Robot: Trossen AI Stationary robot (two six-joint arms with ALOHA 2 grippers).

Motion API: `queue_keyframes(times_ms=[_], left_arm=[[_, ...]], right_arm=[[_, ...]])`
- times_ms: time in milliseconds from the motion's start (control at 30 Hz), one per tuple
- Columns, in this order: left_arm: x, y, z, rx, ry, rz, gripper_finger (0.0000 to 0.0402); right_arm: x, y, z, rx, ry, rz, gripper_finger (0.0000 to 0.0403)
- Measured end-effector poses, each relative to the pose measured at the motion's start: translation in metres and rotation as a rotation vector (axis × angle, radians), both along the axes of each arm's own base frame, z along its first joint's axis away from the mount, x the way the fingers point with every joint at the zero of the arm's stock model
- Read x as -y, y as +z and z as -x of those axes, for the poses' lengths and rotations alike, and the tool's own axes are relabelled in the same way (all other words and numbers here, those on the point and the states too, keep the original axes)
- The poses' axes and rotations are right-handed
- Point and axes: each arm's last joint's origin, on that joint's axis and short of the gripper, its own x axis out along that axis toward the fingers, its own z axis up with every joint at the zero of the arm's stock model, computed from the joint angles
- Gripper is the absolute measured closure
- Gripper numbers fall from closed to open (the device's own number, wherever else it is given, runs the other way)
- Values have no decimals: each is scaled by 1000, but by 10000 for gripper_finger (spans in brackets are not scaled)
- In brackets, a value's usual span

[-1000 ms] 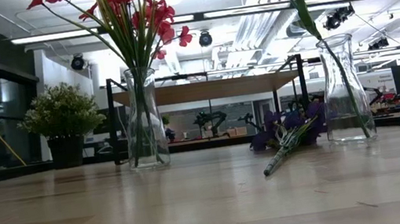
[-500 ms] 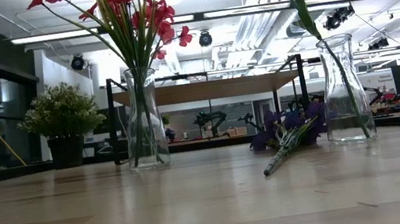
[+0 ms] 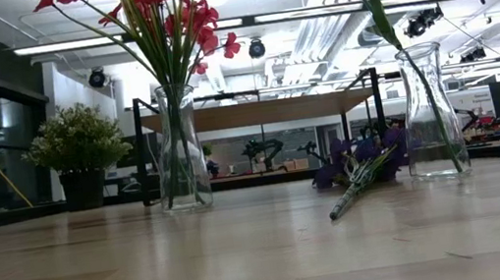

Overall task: Pick and place flowers into a vace then onto a shelf
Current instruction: Put the blue flowers into the right transparent vase

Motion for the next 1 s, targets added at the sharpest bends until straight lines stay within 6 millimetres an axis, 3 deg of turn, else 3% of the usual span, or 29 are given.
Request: queue_keyframes(times_ms=[200,433,667,1000], left_arm=[[-1,0,0,3,27,-7,206],[-2,0,0,3,49,-15,206],[-2,0,0,3,56,9,206],[-2,-1,0,1,57,9,206]], right_arm=[[1,-5,2,-52,33,2,403],[-3,-40,-2,-64,30,-33,403],[-11,-67,-10,87,70,-100,403],[-35,-86,-36,368,175,-106,403]])
